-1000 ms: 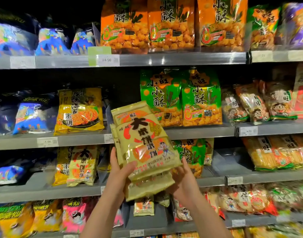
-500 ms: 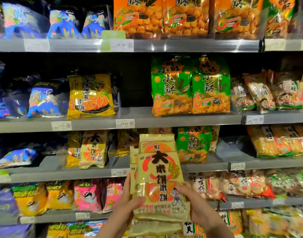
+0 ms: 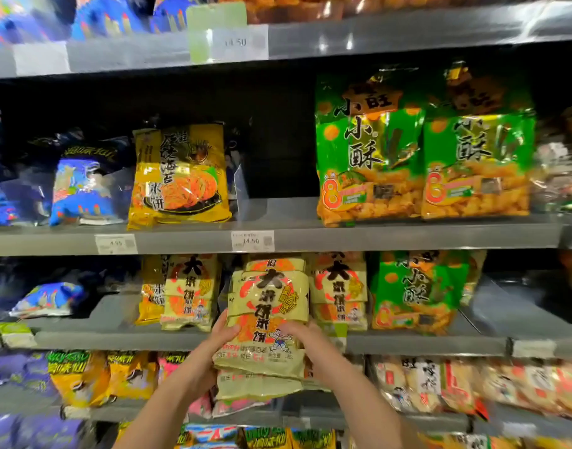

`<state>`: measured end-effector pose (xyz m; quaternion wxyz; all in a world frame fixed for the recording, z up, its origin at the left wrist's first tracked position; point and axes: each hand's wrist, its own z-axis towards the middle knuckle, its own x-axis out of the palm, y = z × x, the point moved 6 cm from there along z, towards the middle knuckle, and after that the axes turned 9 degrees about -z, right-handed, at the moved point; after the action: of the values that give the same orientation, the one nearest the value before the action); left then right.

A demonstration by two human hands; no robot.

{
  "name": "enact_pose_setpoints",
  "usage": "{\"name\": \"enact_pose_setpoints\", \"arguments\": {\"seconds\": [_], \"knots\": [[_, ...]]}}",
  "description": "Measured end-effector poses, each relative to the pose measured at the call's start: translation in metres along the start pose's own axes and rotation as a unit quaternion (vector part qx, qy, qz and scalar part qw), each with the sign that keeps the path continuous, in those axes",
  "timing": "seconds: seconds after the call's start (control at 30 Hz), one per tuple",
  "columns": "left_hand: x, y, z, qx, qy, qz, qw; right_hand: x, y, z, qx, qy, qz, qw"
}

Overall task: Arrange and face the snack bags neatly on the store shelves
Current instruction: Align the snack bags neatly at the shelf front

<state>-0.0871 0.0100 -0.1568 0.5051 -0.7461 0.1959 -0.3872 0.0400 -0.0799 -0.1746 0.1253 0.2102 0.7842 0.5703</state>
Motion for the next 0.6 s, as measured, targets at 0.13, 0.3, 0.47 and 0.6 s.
{"name": "enact_pose_setpoints", "arguments": {"seconds": [0.13,0.3,0.47,0.6], "knots": [[-0.014,-0.008,0.048,-0.012,0.003,0.033,0.999,-0.008,0.024,0.060,-0.027,0.003,-0.046,0.999],[-0.013,-0.015,0.091,-0.018,-0.001,0.064,0.998,-0.012,0.041,0.100,-0.054,-0.024,-0.063,0.996],[-0.019,-0.015,0.116,0.030,-0.042,0.130,0.990,-0.022,0.031,0.119,-0.026,-0.044,-0.098,0.994],[-0.033,-0.023,0.145,0.047,-0.102,0.155,0.982,-0.030,0.053,0.132,-0.005,-0.089,-0.119,0.989]]}}
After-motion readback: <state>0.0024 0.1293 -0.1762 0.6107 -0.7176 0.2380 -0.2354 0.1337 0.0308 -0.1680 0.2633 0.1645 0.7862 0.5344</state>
